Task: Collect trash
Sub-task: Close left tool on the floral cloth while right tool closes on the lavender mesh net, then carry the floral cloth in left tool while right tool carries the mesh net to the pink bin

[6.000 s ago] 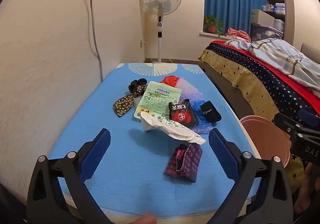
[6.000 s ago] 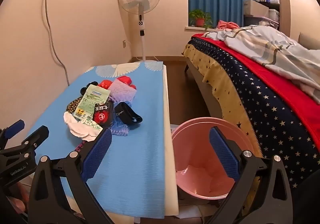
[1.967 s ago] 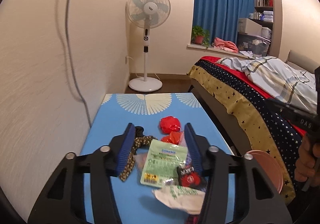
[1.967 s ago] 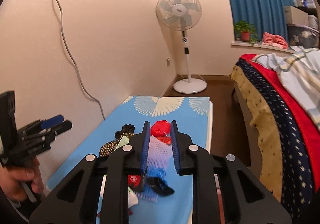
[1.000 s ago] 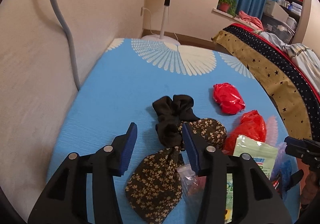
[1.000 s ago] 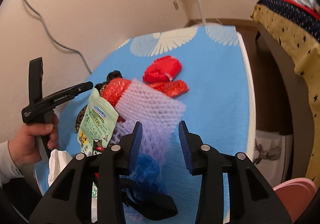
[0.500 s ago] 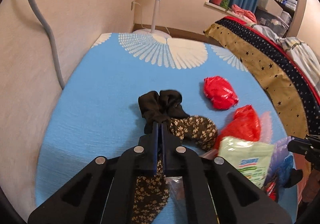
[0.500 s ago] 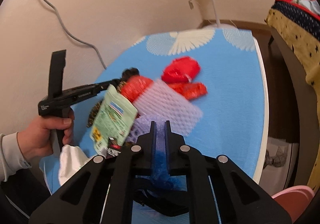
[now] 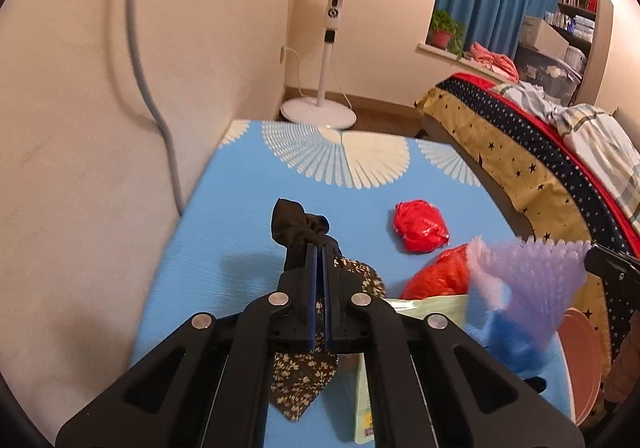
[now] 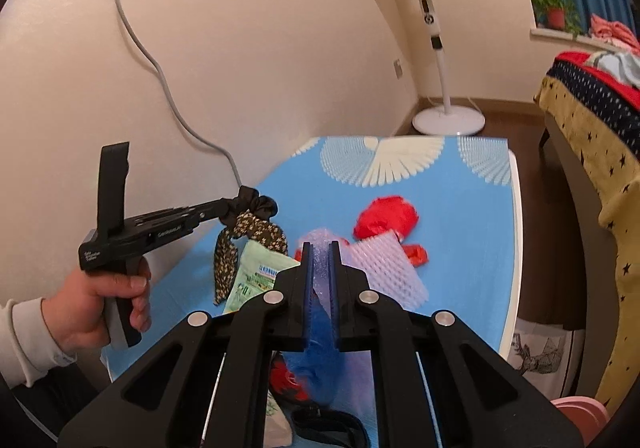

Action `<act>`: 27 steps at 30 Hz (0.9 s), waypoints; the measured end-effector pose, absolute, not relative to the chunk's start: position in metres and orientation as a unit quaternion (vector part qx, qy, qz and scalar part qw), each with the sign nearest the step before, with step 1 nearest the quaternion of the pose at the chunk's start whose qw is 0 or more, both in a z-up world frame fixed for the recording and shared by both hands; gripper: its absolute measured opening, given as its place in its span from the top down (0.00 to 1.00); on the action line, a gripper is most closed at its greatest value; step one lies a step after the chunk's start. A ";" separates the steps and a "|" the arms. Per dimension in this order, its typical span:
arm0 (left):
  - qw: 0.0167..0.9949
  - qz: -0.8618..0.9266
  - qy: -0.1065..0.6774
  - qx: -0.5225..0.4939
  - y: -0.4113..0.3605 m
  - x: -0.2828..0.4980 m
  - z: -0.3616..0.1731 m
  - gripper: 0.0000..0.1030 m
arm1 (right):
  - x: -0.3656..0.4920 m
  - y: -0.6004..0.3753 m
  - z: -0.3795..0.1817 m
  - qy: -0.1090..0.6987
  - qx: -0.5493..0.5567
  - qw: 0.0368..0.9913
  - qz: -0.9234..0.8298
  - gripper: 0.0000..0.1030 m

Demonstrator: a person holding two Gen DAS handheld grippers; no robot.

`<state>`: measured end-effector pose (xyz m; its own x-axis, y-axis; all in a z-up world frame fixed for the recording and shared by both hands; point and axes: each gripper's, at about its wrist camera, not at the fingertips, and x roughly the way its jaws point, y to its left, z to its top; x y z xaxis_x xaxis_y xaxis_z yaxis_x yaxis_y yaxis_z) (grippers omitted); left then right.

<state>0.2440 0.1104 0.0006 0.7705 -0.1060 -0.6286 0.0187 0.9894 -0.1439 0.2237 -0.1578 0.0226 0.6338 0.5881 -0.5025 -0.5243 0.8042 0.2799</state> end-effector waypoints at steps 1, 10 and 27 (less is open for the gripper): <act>0.940 -0.032 0.333 -0.066 0.111 0.241 0.004 0.98 | 0.221 -0.157 0.026 0.291 0.052 0.905 0.306 0.93; 0.951 -0.013 0.301 -0.070 0.104 0.202 0.032 0.98 | 0.194 -0.168 0.052 0.260 0.057 0.921 0.286 0.93; 0.964 -0.026 0.253 -0.075 0.075 0.118 0.060 0.98 | 0.129 -0.197 0.103 0.189 0.034 0.951 0.241 0.93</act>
